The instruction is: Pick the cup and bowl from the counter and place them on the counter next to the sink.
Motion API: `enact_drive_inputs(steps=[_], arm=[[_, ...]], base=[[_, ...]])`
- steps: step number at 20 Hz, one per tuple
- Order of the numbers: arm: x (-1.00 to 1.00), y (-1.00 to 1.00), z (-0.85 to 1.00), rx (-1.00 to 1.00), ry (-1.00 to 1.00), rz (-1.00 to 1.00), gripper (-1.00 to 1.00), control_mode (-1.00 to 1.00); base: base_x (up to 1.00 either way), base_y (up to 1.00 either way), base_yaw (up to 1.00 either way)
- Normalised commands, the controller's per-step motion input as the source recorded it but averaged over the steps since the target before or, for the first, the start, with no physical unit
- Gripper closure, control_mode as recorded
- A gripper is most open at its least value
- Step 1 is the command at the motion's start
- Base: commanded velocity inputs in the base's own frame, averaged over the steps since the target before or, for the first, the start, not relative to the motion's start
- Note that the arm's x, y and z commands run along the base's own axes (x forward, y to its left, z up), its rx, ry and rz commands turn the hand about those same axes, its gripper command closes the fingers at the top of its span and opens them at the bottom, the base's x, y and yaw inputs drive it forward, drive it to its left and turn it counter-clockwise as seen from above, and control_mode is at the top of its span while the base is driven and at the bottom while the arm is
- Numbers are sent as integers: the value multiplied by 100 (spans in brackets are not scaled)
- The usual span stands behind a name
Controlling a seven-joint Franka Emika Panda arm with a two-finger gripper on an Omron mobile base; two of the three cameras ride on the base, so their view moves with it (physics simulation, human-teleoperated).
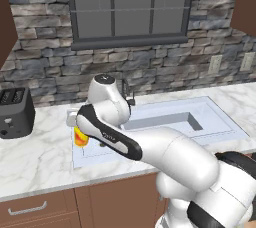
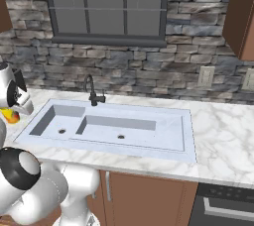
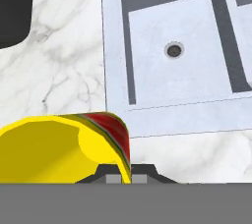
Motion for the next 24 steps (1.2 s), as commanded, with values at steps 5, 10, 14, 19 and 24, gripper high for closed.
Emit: enact_drive_inputs(steps=[5, 10, 14, 19, 24], arm=[[20, 32, -22, 0, 0, 0, 100, -100], [22, 32, -23, 0, 0, 0, 100, -100], [15, 28, -23, 0, 0, 0, 100, -100], [4, 30, -29, 0, 0, 0, 100, -100], [0, 23, -25, 0, 0, 0, 100, -100]], base=[[0, 0, 0], [0, 0, 0], [0, 0, 0], [0, 0, 0], [0, 0, 0]])
